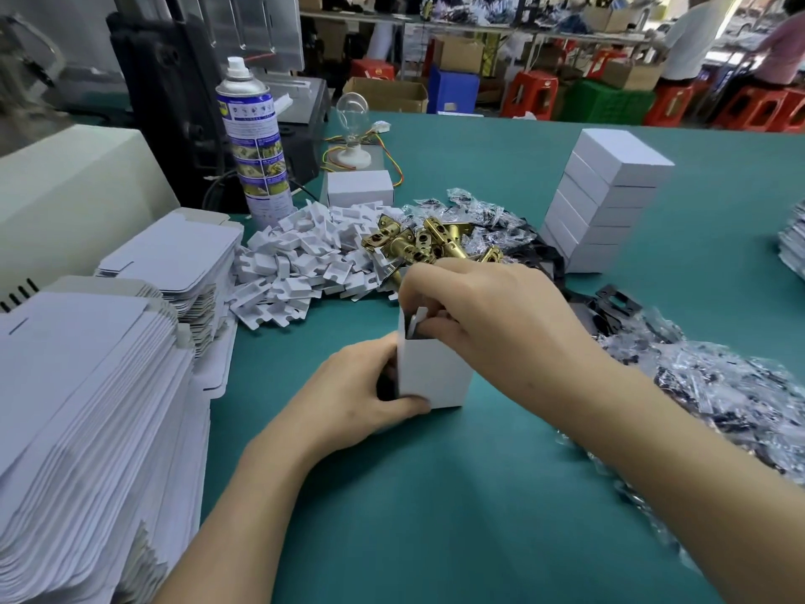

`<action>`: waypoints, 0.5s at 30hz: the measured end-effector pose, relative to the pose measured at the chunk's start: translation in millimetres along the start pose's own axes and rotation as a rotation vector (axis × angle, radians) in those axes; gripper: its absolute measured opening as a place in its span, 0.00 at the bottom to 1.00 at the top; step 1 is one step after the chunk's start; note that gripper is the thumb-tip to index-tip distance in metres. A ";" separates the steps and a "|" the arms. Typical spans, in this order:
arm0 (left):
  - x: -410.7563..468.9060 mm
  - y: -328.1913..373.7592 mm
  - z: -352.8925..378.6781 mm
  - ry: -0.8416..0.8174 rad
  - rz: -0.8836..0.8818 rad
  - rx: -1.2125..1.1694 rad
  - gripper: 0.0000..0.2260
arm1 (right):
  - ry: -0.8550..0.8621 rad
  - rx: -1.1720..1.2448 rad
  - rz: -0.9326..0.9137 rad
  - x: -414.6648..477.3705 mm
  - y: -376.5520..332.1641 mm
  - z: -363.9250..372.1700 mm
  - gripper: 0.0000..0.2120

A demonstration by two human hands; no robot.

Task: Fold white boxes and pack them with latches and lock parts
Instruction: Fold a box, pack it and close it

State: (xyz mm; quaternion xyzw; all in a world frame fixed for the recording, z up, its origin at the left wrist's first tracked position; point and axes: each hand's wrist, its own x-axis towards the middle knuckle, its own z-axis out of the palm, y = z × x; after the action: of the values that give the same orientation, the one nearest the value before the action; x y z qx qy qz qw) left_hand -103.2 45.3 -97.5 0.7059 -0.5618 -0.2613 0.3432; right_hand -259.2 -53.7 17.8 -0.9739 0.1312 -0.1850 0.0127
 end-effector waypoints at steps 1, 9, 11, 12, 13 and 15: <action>0.2 -0.2 0.0 0.002 -0.003 0.002 0.19 | -0.007 0.003 0.012 0.1 0.4 0.1 0.07; -0.9 0.9 0.2 0.000 -0.003 0.005 0.21 | 0.272 0.576 0.238 -0.5 25.7 -23.5 0.03; -1.2 0.4 -0.2 0.000 -0.004 0.001 0.21 | 0.327 0.525 0.342 2.2 50.4 -31.7 0.04; -1.2 0.1 -0.2 0.002 -0.005 0.001 0.22 | 0.262 0.431 0.389 3.1 64.0 -31.0 0.07; -1.2 0.0 0.1 0.002 -0.007 -0.001 0.22 | 0.142 0.316 0.433 2.5 75.9 -27.2 0.11; -1.3 0.3 0.4 0.001 -0.015 -0.012 0.22 | -0.134 0.109 0.507 -2.1 90.5 -12.0 0.18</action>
State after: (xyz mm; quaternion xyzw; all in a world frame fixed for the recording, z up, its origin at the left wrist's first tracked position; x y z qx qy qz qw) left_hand -103.9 46.4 -97.6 0.7083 -0.5547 -0.2668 0.3456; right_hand -288.2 -140.2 21.6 -0.9178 0.3597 -0.1176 0.1198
